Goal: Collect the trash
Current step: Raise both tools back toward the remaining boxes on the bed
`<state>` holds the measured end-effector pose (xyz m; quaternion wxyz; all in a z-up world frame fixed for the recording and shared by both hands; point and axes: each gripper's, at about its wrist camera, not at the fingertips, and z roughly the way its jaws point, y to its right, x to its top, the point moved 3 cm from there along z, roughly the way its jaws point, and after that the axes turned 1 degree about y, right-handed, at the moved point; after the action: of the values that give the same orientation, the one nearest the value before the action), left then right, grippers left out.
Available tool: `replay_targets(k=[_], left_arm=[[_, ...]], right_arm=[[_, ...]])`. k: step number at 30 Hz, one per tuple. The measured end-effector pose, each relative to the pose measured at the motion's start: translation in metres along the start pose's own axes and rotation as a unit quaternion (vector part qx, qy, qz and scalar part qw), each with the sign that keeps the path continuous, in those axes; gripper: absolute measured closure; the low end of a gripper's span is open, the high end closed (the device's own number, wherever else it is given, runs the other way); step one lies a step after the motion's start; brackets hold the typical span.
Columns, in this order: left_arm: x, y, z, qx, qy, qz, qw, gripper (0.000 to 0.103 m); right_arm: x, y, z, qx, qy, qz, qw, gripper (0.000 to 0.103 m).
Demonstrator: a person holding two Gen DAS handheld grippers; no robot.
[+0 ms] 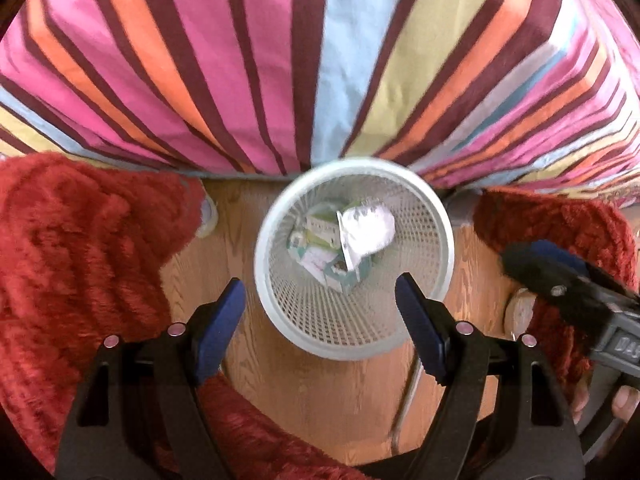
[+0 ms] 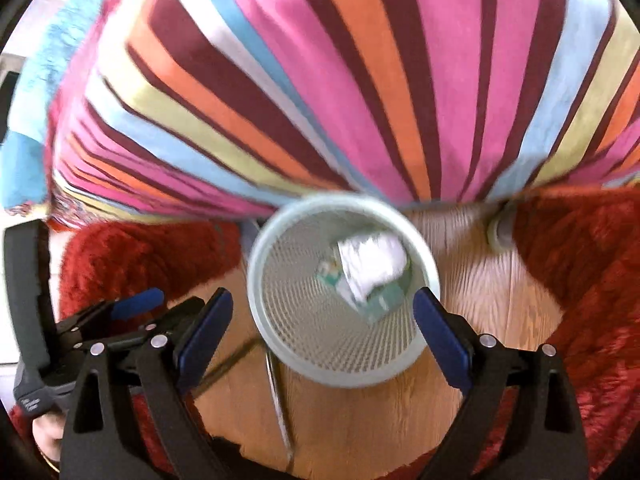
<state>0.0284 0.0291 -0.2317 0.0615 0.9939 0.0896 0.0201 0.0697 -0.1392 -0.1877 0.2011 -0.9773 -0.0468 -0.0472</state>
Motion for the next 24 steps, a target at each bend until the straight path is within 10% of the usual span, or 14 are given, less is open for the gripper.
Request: replay_targets(k=[6, 12, 24], left_arm=[[0.01, 0.001, -0.04, 0.011, 0.087, 0.009, 0.9961, 0.025], [0.028, 0.003, -0.077, -0.007, 0.157, 0.016, 0.9874, 0.017], [0.116, -0.025, -0.153, -0.015, 0.269, -0.013, 0.9628, 0.013]], right_arm=[[0.015, -0.016, -0.054, 0.003, 0.133, -0.055, 0.99, 0.009], [0.032, -0.043, -0.104, -0.025, 0.277, -0.143, 0.95, 0.008], [0.09, -0.064, -0.127, -0.05, 0.334, -0.138, 0.931, 0.008]])
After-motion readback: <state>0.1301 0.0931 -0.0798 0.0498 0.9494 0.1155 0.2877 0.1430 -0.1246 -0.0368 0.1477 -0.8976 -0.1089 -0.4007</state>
